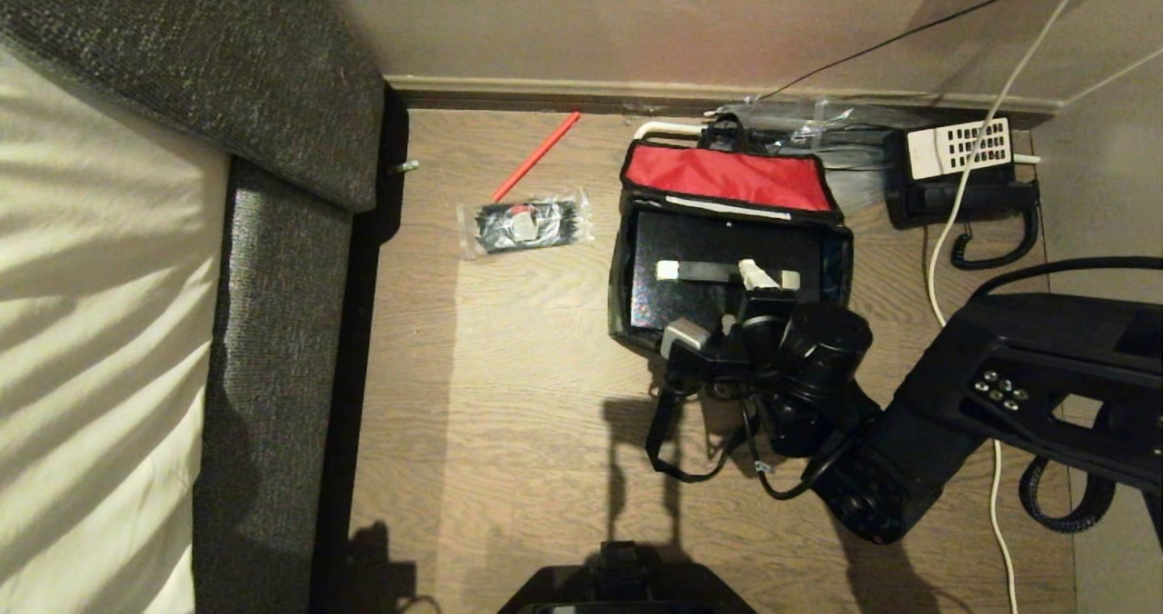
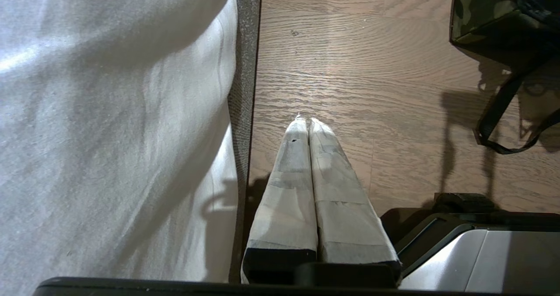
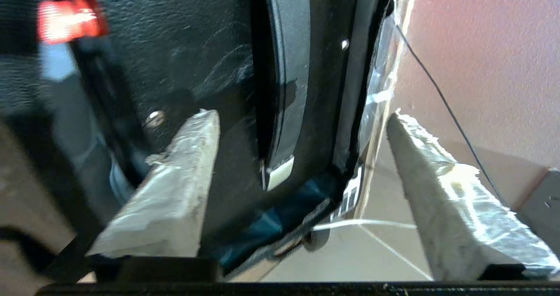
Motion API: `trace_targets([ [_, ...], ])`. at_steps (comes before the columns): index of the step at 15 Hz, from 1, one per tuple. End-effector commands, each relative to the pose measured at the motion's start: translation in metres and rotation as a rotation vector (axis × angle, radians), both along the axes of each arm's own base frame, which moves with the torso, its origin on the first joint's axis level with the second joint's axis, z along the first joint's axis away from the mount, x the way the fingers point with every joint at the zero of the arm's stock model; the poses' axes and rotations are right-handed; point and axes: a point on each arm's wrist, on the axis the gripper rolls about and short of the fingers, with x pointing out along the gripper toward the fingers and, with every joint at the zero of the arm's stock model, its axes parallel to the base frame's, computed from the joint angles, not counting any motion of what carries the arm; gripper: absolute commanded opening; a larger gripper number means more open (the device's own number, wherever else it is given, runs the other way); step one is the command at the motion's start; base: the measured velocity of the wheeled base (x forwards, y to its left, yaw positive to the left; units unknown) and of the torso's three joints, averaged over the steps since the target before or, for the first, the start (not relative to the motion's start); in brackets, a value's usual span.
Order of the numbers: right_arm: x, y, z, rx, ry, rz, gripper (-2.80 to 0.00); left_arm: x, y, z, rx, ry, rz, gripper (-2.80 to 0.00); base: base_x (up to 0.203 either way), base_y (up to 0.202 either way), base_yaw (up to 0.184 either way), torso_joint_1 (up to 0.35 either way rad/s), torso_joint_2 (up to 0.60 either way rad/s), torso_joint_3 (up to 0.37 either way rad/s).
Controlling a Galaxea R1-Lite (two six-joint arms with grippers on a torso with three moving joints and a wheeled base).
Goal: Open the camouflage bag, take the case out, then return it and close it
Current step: Grip the handle
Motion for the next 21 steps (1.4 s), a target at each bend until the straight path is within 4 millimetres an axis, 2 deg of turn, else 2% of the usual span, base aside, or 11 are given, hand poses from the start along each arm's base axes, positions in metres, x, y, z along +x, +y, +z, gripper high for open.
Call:
trace_targets([
  [1, -0.008, 0.005, -0.001, -0.005, 0.008, -0.017, 0.00, 0.000, 0.000, 0.000, 0.000, 0.002, 0.000, -2.80, 0.000, 0.000, 0.000, 0.000, 0.00, 0.000],
  [3, -0.016, 0.012, 0.001, 0.003, 0.011, -0.019, 0.00, 0.000, 0.000, 0.000, 0.000, 0.002, 0.000, -2.80, 0.000, 0.000, 0.000, 0.000, 0.00, 0.000],
  [6, -0.016, 0.016, -0.004, 0.007, 0.019, -0.066, 0.00, 0.000, 0.000, 0.000, 0.000, 0.001, 0.000, -2.80, 0.000, 0.000, 0.000, 0.000, 0.00, 0.000],
  [12, -0.001, 0.023, -0.018, 0.014, 0.023, -0.113, 0.00, 0.000, 0.000, 0.000, 0.000, 0.000, 0.000, -2.80, 0.000, 0.000, 0.000, 0.000, 0.00, 0.000],
  [14, 0.006, 0.021, -0.016, 0.044, 0.004, -0.124, 0.00, 0.000, 0.000, 0.000, 0.000, 0.000, 0.000, -2.80, 0.000, 0.000, 0.000, 0.000, 0.00, 0.000],
  [17, 0.011, 0.019, -0.002, 0.073, -0.037, -0.116, 0.00, 0.000, 0.000, 0.000, 0.000, 0.000, 0.000, -2.80, 0.000, 0.000, 0.000, 0.000, 0.00, 0.000],
  [21, 0.018, 0.014, 0.004, 0.070, -0.065, -0.022, 0.00, 0.000, 0.000, 0.000, 0.000, 0.001, 0.000, -2.80, 0.000, 0.000, 0.000, 0.000, 0.00, 0.000],
])
